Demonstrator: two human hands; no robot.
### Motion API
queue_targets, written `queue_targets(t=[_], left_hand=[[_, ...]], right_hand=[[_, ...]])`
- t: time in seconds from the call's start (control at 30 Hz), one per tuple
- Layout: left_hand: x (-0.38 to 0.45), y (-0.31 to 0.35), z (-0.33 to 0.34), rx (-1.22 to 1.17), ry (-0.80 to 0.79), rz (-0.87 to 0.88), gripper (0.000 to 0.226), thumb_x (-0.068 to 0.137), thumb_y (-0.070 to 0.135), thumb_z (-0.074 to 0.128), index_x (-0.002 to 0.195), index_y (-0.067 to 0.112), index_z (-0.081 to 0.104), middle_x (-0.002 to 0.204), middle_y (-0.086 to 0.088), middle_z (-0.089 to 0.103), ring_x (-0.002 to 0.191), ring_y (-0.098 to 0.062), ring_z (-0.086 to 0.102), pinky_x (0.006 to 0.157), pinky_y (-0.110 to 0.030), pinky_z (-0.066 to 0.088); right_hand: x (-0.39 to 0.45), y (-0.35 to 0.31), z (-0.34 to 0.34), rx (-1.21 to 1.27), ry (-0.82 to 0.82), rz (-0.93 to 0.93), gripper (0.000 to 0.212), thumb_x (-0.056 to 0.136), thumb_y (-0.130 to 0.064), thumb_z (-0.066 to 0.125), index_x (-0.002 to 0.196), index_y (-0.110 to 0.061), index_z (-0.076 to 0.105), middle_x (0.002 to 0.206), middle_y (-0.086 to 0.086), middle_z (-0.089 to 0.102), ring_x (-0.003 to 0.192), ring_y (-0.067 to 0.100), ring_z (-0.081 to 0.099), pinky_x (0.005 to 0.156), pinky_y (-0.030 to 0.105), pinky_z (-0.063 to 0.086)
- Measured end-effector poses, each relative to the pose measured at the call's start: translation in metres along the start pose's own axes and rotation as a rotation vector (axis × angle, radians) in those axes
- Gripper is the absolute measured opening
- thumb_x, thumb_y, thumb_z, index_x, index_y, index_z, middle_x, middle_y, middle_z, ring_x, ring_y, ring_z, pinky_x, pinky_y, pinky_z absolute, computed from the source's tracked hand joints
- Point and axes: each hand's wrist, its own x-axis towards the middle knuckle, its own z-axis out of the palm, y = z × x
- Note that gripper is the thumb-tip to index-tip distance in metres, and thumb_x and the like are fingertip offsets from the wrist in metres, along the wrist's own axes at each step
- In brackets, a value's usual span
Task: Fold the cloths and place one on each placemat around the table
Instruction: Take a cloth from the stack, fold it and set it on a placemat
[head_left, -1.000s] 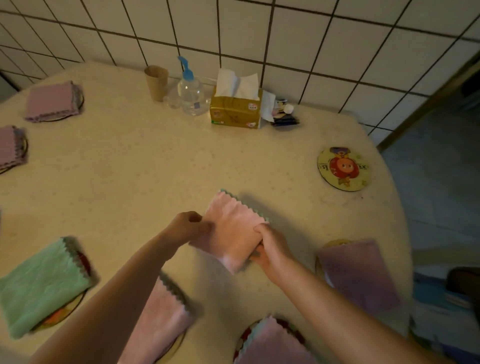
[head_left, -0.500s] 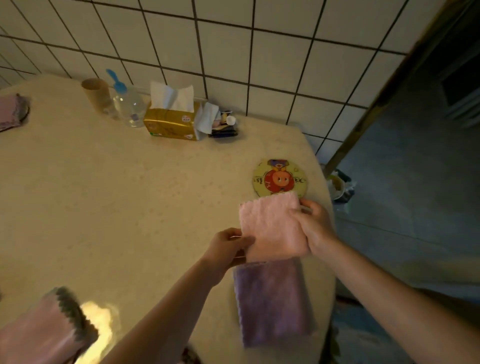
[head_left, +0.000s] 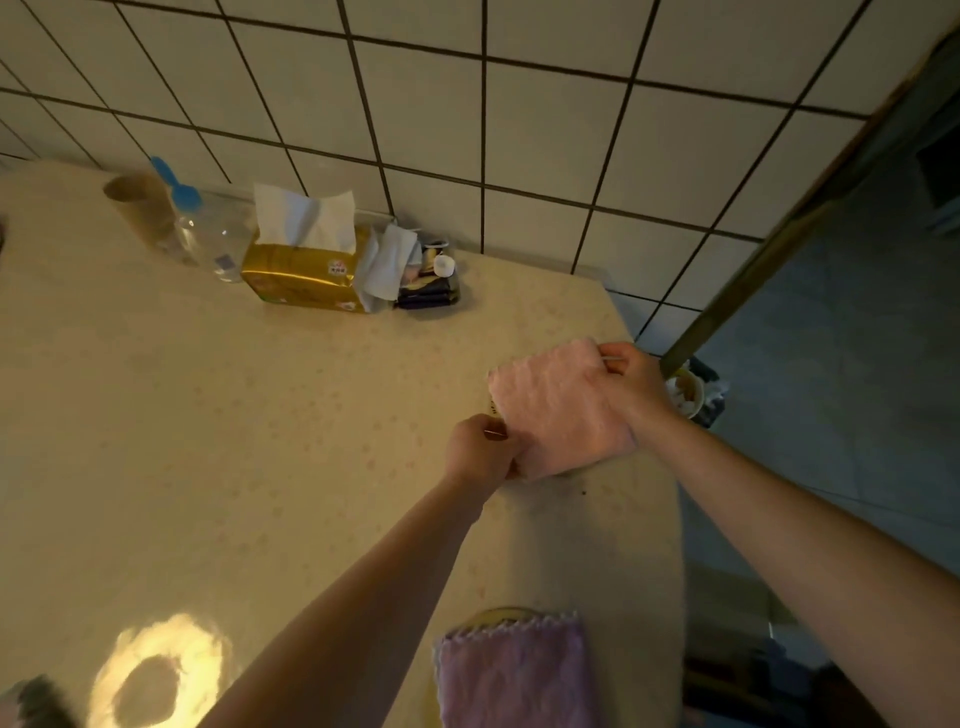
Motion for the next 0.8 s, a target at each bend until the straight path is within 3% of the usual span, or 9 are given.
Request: queue_targets(t=[0.27,0.4,0.5,0.6,0.7,0.8], left_hand=[[0.016,-0.007,0.009,0.164,0.100,0.009,0.016,0.072,0.020,0.078,0.078,0.015,0.065,0.083,-0.011,0.071,0.080,-0.028,0.069,0.071,-0.044,0.059],[0.007,-0.009,0.004,0.265,0.091,0.065,0.015,0.074,0.020,0.074,0.082,0.013,0.063,0.081,-0.006,0.067,0.073,-0.024,0.065,0.064,-0.033,0.057],[-0.016,-0.026,-0.012,0.362,0.099,0.082,0.015,0.079,0.017,0.068,0.093,0.015,0.063,0.078,0.004,0.059,0.065,-0.009,0.054,0.052,-0.019,0.045],[-0.049,-0.057,-0.037,0.389,0.165,0.075,0.017,0.080,0.015,0.068,0.097,0.016,0.063,0.084,0.003,0.062,0.070,-0.010,0.055,0.052,-0.015,0.041],[-0.085,-0.094,-0.057,0.372,0.225,0.047,0.019,0.080,0.015,0.070,0.097,0.015,0.062,0.083,0.001,0.065,0.073,-0.016,0.060,0.056,-0.021,0.043],[-0.116,-0.122,-0.065,0.360,0.265,-0.025,0.017,0.079,0.021,0.072,0.091,0.015,0.062,0.080,0.000,0.066,0.076,-0.021,0.061,0.062,-0.027,0.044]], right_hand=[[0.021,0.017,0.010,-0.182,-0.043,-0.081,0.020,0.089,-0.033,0.058,0.106,-0.023,0.061,0.092,-0.011,0.060,0.073,0.000,0.051,0.060,0.013,0.037],[0.022,0.019,0.010,-0.249,-0.019,-0.165,0.026,0.090,-0.032,0.057,0.111,-0.018,0.061,0.100,-0.004,0.062,0.084,0.010,0.055,0.067,0.019,0.040],[0.020,0.026,0.005,-0.240,0.044,-0.070,0.039,0.088,-0.034,0.059,0.121,-0.014,0.053,0.110,0.004,0.061,0.098,0.021,0.059,0.078,0.028,0.044],[0.012,0.030,-0.004,-0.237,0.028,0.009,0.040,0.088,-0.028,0.059,0.124,-0.012,0.050,0.113,0.005,0.061,0.104,0.023,0.058,0.082,0.029,0.043],[0.006,0.033,-0.009,-0.289,-0.020,0.010,0.032,0.088,-0.027,0.056,0.117,-0.014,0.057,0.116,0.004,0.063,0.107,0.023,0.059,0.085,0.030,0.045],[-0.001,0.027,-0.009,-0.342,-0.098,0.017,0.013,0.086,-0.033,0.051,0.084,-0.025,0.060,0.087,-0.004,0.063,0.091,0.022,0.062,0.067,0.029,0.045]])
